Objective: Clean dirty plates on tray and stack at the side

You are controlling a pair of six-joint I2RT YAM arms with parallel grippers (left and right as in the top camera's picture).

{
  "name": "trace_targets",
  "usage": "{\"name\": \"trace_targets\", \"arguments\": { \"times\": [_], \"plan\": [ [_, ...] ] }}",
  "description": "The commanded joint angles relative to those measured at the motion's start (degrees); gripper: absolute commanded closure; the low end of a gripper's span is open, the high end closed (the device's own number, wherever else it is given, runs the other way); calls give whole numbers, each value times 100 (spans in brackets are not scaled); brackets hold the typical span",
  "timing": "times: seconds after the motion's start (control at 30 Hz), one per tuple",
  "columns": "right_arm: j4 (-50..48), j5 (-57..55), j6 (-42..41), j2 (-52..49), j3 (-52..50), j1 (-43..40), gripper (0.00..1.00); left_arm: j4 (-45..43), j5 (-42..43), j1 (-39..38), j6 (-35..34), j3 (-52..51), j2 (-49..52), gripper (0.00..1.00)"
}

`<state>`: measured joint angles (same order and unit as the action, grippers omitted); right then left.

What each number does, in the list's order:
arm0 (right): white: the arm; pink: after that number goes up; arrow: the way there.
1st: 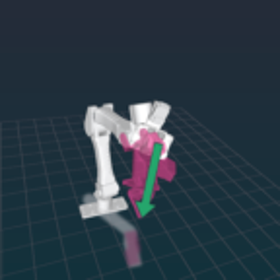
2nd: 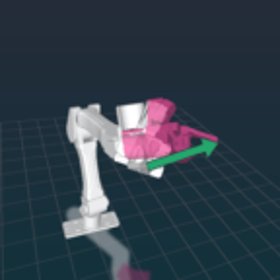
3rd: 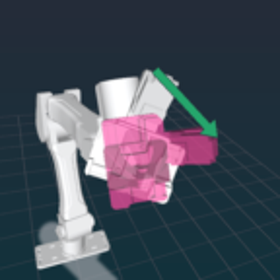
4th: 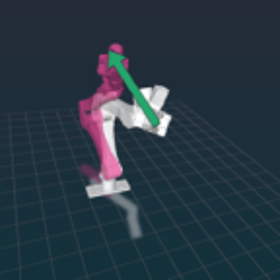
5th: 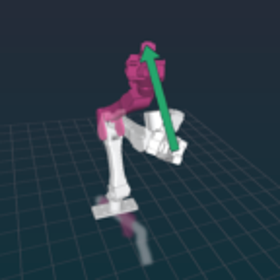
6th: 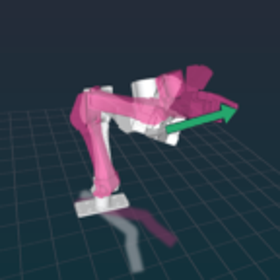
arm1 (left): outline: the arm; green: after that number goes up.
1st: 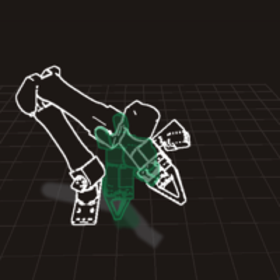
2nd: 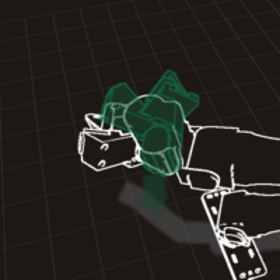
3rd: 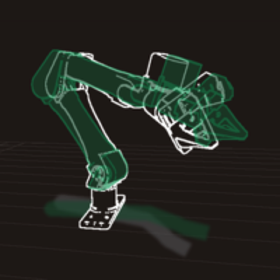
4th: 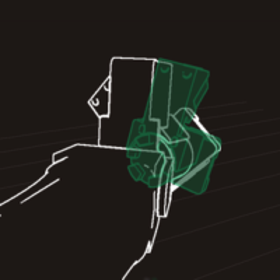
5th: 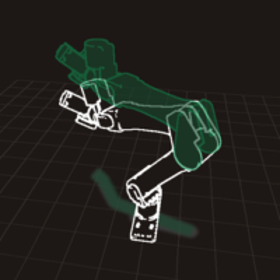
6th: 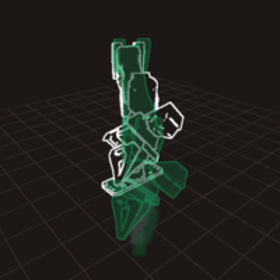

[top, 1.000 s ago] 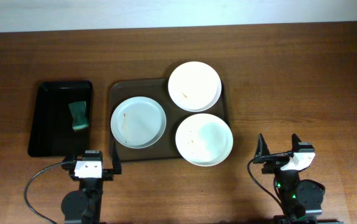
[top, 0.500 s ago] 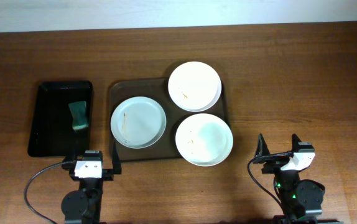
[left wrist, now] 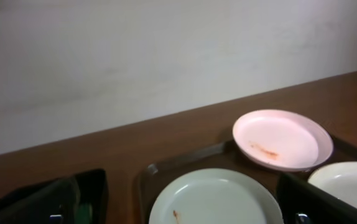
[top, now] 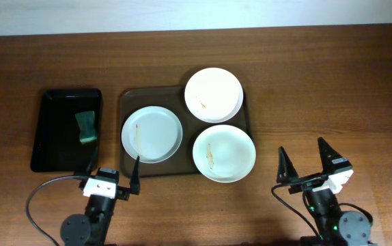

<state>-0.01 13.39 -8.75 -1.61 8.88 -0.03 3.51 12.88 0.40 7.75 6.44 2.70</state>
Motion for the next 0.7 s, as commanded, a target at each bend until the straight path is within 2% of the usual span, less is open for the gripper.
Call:
{"name": "trace_targets", "arguments": {
  "times": [0.0, 0.13, 0.3, 0.37, 0.4, 0.47, 0.53, 0.67],
  "plan": [
    [251, 149, -4, -328, 640, -35, 2, 195, 203, 24, 96, 730, 577, 1],
    [955, 409, 254, -1250, 1722, -35, 2, 527, 317, 24, 149, 1779, 1823, 1],
    [1923, 859, 254, -2977, 3298, -33, 2, 2114, 1051, 24, 483, 3897, 4310, 1],
    [2173, 1067, 249, -3654, 3827, -22, 2, 2896, 1073, 24, 487, 4760, 5202, 1],
    [2361, 1069, 249, -4019, 4111, 46, 2, 3508, 1379, 26, 667, 5401, 5803, 1],
    [2846, 1060, 251, -4988, 4876, 529, 2, 4677, 1641, 24, 739, 6642, 6931, 1],
    [3051, 1019, 251, -5744, 5488, 1019, 2, 5302, 1738, 24, 737, 7340, 7584, 1],
    [3751, 1047, 232, -7565, 6787, 1777, 2, 5490, 1700, 24, 734, 7576, 7947, 1]
  ]
}}
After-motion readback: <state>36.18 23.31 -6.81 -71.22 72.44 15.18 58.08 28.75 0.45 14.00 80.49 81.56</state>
